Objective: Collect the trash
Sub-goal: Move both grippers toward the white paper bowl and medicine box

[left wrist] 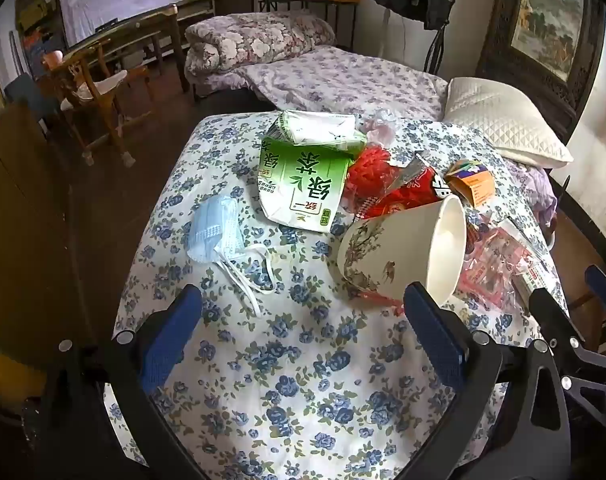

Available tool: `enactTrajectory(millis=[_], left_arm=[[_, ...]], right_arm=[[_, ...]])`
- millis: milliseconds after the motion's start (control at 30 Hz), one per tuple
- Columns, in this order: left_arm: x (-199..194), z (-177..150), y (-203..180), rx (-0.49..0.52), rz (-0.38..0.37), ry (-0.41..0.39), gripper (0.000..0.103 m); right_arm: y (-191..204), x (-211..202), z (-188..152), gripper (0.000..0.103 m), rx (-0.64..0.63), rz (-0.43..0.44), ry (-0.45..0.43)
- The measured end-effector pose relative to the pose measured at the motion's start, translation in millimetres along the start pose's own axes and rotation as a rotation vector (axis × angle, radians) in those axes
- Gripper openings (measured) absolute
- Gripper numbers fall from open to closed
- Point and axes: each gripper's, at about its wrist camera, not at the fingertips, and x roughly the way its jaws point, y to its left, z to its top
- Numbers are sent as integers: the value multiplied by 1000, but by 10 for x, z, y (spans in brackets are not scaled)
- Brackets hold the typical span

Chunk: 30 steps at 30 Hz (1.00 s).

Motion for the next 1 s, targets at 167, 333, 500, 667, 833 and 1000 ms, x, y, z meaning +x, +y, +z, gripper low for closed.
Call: enactTrajectory(millis=[167, 333, 500, 667, 833, 1000], left_arm=[[13, -17, -40, 14, 13, 4, 97], [31, -4, -24, 13, 16, 9, 97], [14, 11, -28, 12, 14, 8, 97], [-8, -3, -5, 7, 10, 2, 97], [-27, -2, -14, 10, 11, -2, 97], [-36, 4, -24, 10, 12, -5, 97]], right_arm=[[-24, -34, -3, 97, 0, -3, -2], [-35, 36, -22, 97, -8, -5, 15], [6, 45, -15, 97, -8, -6, 14], [-4, 29, -13, 97, -7, -5, 13], [5, 40, -14, 97, -7, -3, 13], [5, 41, -13, 97, -6, -2, 15]])
